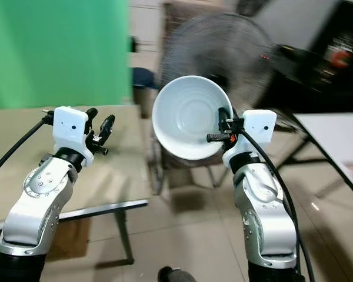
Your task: Setting the table
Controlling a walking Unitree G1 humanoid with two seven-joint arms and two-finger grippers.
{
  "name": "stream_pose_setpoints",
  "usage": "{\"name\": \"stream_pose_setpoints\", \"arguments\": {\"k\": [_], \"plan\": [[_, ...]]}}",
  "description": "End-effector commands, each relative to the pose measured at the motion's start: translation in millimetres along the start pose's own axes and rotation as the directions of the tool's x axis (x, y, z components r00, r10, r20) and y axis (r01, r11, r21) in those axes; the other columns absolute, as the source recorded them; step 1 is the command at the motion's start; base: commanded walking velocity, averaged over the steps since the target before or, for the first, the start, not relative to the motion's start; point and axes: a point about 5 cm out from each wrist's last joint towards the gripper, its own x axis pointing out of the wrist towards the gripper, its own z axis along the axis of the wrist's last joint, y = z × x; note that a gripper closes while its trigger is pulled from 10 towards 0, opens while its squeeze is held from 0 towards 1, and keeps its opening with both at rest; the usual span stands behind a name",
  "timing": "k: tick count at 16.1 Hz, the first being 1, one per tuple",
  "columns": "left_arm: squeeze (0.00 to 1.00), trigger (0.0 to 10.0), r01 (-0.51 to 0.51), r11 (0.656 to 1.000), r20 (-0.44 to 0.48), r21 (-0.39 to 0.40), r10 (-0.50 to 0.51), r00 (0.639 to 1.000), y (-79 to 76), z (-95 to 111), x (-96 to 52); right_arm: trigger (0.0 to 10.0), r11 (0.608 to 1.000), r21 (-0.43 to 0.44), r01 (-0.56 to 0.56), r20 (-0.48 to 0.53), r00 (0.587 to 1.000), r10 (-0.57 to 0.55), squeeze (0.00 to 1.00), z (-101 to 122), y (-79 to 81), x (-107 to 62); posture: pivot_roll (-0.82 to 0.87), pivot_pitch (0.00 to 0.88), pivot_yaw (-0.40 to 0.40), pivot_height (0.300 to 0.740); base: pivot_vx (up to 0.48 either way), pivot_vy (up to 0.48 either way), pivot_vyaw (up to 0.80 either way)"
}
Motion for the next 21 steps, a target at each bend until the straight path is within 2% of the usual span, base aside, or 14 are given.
{"name": "stream_pose_setpoints", "arguments": {"k": [1, 3, 7, 9, 11, 14, 16, 19, 20, 21], "plan": [[0.00, 10.0, 0.008, 1.000, 0.004, -0.016, -0.008, 1.000, -3.2, 2.0, -0.7, 10.0, 1.000, -0.018, 0.011, 0.039, 0.999, -0.011, 0.00, 7.9, -2.8, -3.6, 0.07, 0.000, -0.124, 0.740, 0.000, 0.000, -0.80], [0.00, 10.0, -0.044, 0.999, -0.014, -0.031, 0.044, 0.999, 3.0, -1.2, -1.7, 10.0, 1.000, -0.029, 0.009, 0.028, 1.000, -0.009, 0.00, 5.6, -1.1, 0.2, 0.08, 0.000, -0.128, 0.740, 0.000, 0.000, 0.00], [0.00, 10.0, -0.053, 0.998, -0.008, -0.044, 0.053, 0.999, 5.5, 0.1, -2.6, 10.0, 0.999, -0.049, -0.007, 0.030, 0.999, 0.009, 0.00, 7.7, 1.1, 6.8, 0.09, 0.000, -0.144, 0.740, 0.000, 0.000, -0.20], [0.00, 10.0, -0.026, 0.996, -0.056, -0.081, 0.021, 0.998, 0.8, -3.6, -2.0, 10.0, 0.999, -0.054, -0.005, 0.031, 0.999, 0.007, 0.00, 8.6, 0.6, 7.4, 0.09, 0.000, -0.146, 0.740, 0.000, 0.000, 0.00], [0.00, 10.0, -0.018, 0.998, -0.090, -0.064, 0.012, 0.996, 0.4, -8.8, 0.7, 10.0, 0.998, -0.057, -0.003, 0.029, 1.000, 0.004, 0.00, 7.2, 1.1, 8.3, 0.09, 0.000, -0.147, 0.740, 0.000, 0.000, 0.00], [0.00, 10.0, -0.040, 0.998, -0.091, -0.050, 0.035, 0.995, 2.5, -4.6, 5.8, 10.0, 0.998, -0.060, 0.013, 0.025, 1.000, -0.011, 0.00, 7.7, -1.4, 7.3, 0.07, 0.000, -0.128, 0.740, 0.000, 0.000, -0.27], [0.00, 10.0, -0.057, 0.998, -0.053, -0.035, 0.055, 0.997, 6.1, -0.5, 4.8, 10.0, 0.998, -0.056, 0.022, 0.017, 1.000, -0.021, 0.00, 5.6, -1.8, 4.6, 0.07, 0.000, -0.130, 0.740, 0.000, 0.000, 0.00], [0.00, 10.0, -0.058, 0.996, -0.008, -0.070, 0.057, 0.998, 7.0, 6.7, 4.7, 10.0, 0.998, -0.043, 0.034, 0.009, 0.999, -0.034, 0.00, 5.3, -2.1, 5.5, 0.07, 0.000, -0.123, 0.740, 0.000, 0.000, -0.53], [0.00, 10.0, -0.055, 0.998, -0.015, -0.017, 0.054, 0.998, 7.2, 4.5, 4.3, 10.0, 0.998, -0.042, 0.040, 0.006, 0.999, -0.040, 0.00, 4.7, -2.9, 6.1, 0.07, 0.000, -0.126, 0.740, 0.000, 0.000, -0.80], [0.00, 10.0, -0.066, 0.998, -0.029, -0.005, 0.066, 0.997, 8.7, 0.8, 4.4, 10.0, 0.998, -0.040, 0.047, 0.000, 0.999, -0.047, 0.00, 3.2, -3.4, 6.6, 0.07, 0.000, -0.123, 0.740, 0.000, 0.000, -0.80]]}}
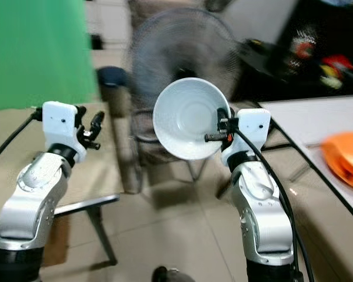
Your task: Setting the table
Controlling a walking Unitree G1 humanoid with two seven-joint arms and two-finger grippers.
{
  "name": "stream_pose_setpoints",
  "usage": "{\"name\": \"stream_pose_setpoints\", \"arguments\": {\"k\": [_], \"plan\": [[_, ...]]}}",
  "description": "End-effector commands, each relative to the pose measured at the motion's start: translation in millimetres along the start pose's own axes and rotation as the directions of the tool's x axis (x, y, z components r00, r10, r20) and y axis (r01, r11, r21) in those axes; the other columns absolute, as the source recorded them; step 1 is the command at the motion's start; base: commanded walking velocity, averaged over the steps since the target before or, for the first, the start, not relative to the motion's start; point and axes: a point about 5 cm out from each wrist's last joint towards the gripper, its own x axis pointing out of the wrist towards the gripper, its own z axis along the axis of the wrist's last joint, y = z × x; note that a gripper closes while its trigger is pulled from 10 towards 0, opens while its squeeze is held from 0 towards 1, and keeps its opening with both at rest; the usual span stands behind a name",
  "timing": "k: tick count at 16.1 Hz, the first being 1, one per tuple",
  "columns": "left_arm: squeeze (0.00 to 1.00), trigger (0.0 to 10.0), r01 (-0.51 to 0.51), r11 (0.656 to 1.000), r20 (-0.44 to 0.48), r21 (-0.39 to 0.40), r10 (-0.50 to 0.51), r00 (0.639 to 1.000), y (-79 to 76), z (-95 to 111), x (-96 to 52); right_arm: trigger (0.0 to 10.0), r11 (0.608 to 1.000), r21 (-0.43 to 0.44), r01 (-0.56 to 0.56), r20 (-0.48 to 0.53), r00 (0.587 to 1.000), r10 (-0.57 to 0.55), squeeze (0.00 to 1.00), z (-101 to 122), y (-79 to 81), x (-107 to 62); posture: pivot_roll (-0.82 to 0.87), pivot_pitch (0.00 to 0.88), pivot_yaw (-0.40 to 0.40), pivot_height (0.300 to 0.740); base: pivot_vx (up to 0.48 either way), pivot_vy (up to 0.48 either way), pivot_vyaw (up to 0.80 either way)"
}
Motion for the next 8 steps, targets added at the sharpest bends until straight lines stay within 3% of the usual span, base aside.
{"name": "stream_pose_setpoints", "arguments": {"k": [1, 3, 5, 8], "plan": [[0.00, 10.0, 0.000, 1.000, 0.003, 0.001, 0.000, 1.000, -5.3, -0.2, 2.0, 10.0, 1.000, -0.001, 0.031, 0.012, 0.999, -0.031, 0.00, 4.5, -6.3, 1.1, 0.07, 0.000, -0.117, 0.740, 0.000, 0.000, 0.00], [0.00, 10.0, 0.005, 1.000, 0.015, 0.001, -0.005, 1.000, -5.8, 2.6, 2.7, 10.0, 0.999, -0.002, 0.032, 0.015, 0.999, -0.032, 0.00, 5.9, -6.4, 0.8, 0.07, 0.000, -0.121, 0.740, 0.000, 0.000, 0.00], [0.00, 10.0, -0.007, 1.000, 0.016, 0.009, 0.007, 1.000, -4.0, 1.0, 2.4, 10.0, 1.000, -0.003, 0.029, 0.009, 1.000, -0.029, 0.00, 4.2, -5.3, 3.4, 0.08, 0.000, -0.128, 0.740, 0.000, 0.000, -0.80], [0.00, 10.0, -0.004, 1.000, 0.018, 0.014, 0.004, 1.000, -2.6, 0.3, 2.2, 10.0, 1.000, -0.006, 0.014, 0.012, 1.000, -0.014, 0.00, 5.1, -2.5, 4.5, 0.08, 0.000, -0.128, 0.740, 0.000, 0.000, 0.00]]}}
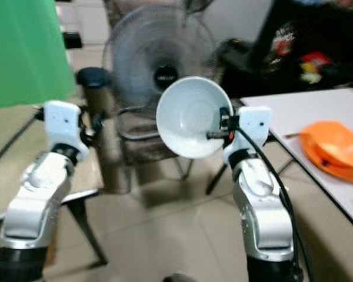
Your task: Setting the table
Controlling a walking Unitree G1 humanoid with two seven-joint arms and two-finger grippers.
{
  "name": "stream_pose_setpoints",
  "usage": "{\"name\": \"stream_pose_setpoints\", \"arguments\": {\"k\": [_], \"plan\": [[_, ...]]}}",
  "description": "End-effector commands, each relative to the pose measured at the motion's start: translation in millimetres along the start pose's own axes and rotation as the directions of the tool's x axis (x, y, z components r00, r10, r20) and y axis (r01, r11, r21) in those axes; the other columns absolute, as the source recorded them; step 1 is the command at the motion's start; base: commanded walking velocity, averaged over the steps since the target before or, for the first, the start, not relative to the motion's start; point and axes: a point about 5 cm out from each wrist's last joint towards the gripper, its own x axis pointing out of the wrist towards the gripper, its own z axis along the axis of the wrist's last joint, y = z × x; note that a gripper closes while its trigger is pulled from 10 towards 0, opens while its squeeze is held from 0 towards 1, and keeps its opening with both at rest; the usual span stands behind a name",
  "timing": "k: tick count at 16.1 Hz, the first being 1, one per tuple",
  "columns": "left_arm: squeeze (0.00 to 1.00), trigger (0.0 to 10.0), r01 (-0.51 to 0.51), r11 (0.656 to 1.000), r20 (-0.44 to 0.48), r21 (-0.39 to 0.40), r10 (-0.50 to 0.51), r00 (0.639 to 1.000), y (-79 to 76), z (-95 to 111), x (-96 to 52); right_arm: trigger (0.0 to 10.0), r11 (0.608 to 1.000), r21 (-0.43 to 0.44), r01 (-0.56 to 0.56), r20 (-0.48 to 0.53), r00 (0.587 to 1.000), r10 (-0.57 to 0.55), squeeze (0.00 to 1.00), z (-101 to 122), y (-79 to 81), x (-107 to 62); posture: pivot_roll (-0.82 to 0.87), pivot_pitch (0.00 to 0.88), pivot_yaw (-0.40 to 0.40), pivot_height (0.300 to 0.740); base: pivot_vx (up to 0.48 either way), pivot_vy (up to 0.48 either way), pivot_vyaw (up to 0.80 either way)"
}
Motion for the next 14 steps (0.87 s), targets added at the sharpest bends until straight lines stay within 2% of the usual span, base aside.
{"name": "stream_pose_setpoints", "arguments": {"k": [1, 3, 14], "plan": [[0.00, 10.0, -0.003, 1.000, 0.011, 0.003, 0.003, 1.000, 2.5, 2.6, 0.9, 10.0, 1.000, 0.008, -0.012, 0.040, 0.999, 0.012, 0.00, 8.3, 1.6, 0.2, 0.09, 0.000, -0.129, 0.740, 0.000, 0.480, 0.00], [0.00, 10.0, -0.007, 1.000, 0.012, 0.014, 0.007, 1.000, 3.6, 3.1, 0.7, 10.0, 1.000, 0.009, -0.027, 0.030, 0.999, 0.026, 0.00, 6.0, 4.1, -0.3, 0.09, 0.000, -0.133, 0.740, 0.000, 0.480, 0.00], [0.00, 10.0, -0.010, 0.999, 0.001, 0.033, 0.010, 1.000, 3.5, 0.7, 0.5, 10.0, 0.999, -0.015, -0.048, 0.000, 0.999, 0.048, 0.00, 1.0, 4.8, -2.2, 0.09, 0.000, -0.140, 0.740, 0.000, 0.000, 0.00]]}}
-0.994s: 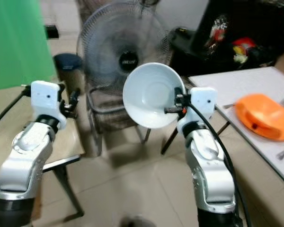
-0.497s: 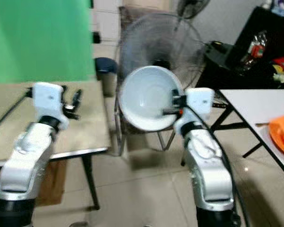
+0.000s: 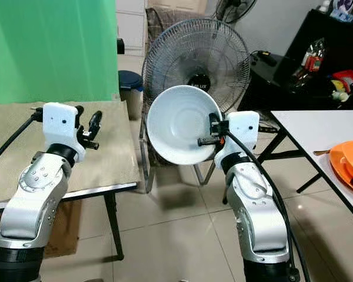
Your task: Setting the table
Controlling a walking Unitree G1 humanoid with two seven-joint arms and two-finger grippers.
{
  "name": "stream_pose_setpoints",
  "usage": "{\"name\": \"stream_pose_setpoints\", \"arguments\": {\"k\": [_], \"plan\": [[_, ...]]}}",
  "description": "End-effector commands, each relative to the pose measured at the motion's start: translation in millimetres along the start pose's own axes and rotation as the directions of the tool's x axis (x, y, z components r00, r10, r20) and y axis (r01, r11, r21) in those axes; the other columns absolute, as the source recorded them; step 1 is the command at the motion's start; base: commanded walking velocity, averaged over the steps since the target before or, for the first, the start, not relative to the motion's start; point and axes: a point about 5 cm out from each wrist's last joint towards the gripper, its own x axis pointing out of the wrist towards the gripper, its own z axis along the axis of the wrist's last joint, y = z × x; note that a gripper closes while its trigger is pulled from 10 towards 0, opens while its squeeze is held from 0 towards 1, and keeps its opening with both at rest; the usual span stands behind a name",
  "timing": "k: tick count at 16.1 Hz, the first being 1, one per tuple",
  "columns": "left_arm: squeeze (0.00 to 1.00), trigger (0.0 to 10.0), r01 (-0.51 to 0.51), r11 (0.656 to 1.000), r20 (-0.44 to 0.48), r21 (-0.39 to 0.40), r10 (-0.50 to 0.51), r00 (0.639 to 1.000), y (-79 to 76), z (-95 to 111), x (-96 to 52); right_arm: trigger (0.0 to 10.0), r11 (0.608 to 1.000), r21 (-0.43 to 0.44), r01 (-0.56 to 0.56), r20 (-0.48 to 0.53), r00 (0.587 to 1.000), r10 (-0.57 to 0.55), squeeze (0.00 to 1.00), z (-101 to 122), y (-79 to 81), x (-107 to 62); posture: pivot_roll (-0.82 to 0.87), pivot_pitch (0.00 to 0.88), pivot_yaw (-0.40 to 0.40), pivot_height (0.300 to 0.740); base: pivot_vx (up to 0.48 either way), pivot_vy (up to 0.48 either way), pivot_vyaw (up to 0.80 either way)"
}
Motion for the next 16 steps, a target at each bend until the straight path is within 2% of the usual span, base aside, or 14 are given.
{"name": "stream_pose_setpoints", "arguments": {"k": [1, 3, 5, 7, 8, 10, 13, 14, 16], "plan": [[0.00, 10.0, 0.021, 1.000, 0.005, 0.009, -0.021, 1.000, -4.8, 0.9, 1.2, 10.0, 1.000, -0.011, 0.023, 0.017, 1.000, -0.023, 0.00, 5.2, -6.3, -0.9, 0.08, 0.000, -0.135, 0.740, 0.000, 0.000, 0.00], [0.00, 10.0, 0.039, 0.999, 0.016, -0.010, -0.038, 0.999, -6.7, 2.3, 1.7, 10.0, 0.999, -0.002, 0.037, 0.002, 0.999, -0.037, 0.00, 3.4, -6.9, -1.6, 0.08, 0.000, -0.133, 0.740, 0.000, 0.000, 0.00], [0.00, 10.0, 0.032, 0.999, 0.003, -0.005, -0.032, 0.999, -5.4, 1.5, 3.4, 10.0, 0.999, 0.002, 0.043, -0.002, 0.999, -0.043, 0.00, 2.7, -7.5, -1.7, 0.08, 0.000, -0.129, 0.740, 0.000, 0.480, 0.00], [0.00, 10.0, 0.024, 0.997, 0.000, 0.078, -0.024, 1.000, -5.8, 1.5, 4.5, 10.0, 0.999, -0.006, 0.045, -0.004, 0.999, -0.045, 0.00, 2.6, -7.0, -2.5, 0.08, 0.000, -0.126, 0.740, 0.000, -0.240, -0.80], [0.00, 10.0, 0.020, 0.997, -0.004, 0.069, -0.020, 1.000, -5.6, 0.7, 4.3, 10.0, 0.999, -0.008, 0.050, -0.006, 0.999, -0.050, 0.00, 2.4, -7.0, -3.1, 0.08, 0.000, -0.124, 0.740, 0.000, -0.480, -0.80], [0.00, 10.0, 0.004, 1.000, -0.031, -0.020, -0.005, 0.999, -3.2, -2.3, 4.6, 10.0, 0.998, -0.006, 0.060, -0.011, 0.998, -0.060, 0.00, 1.9, -7.9, -4.1, 0.08, 0.000, -0.120, 0.740, 0.000, 0.240, -0.80], [0.00, 10.0, 0.007, 1.000, -0.024, 0.003, -0.007, 1.000, -1.9, -1.6, 5.3, 10.0, 0.998, -0.004, 0.066, -0.015, 0.998, -0.066, 0.00, 1.4, -8.2, -4.8, 0.08, 0.000, -0.118, 0.740, 0.000, 0.480, -0.80], [0.00, 10.0, 0.003, 0.998, -0.007, 0.059, -0.003, 1.000, -1.3, 0.7, 6.2, 10.0, 0.997, -0.006, 0.071, -0.019, 0.997, -0.071, 0.00, 1.3, -8.1, -5.2, 0.08, 0.000, -0.118, 0.740, 0.000, 0.000, -0.80], [0.00, 10.0, 0.026, 0.999, -0.017, 0.045, -0.025, 1.000, -5.5, -0.4, 6.9, 10.0, 0.997, -0.007, 0.077, -0.017, 0.997, -0.077, 0.00, 1.9, -9.2, -6.0, 0.07, 0.000, -0.109, 0.740, 0.000, -0.480, -0.80]]}}
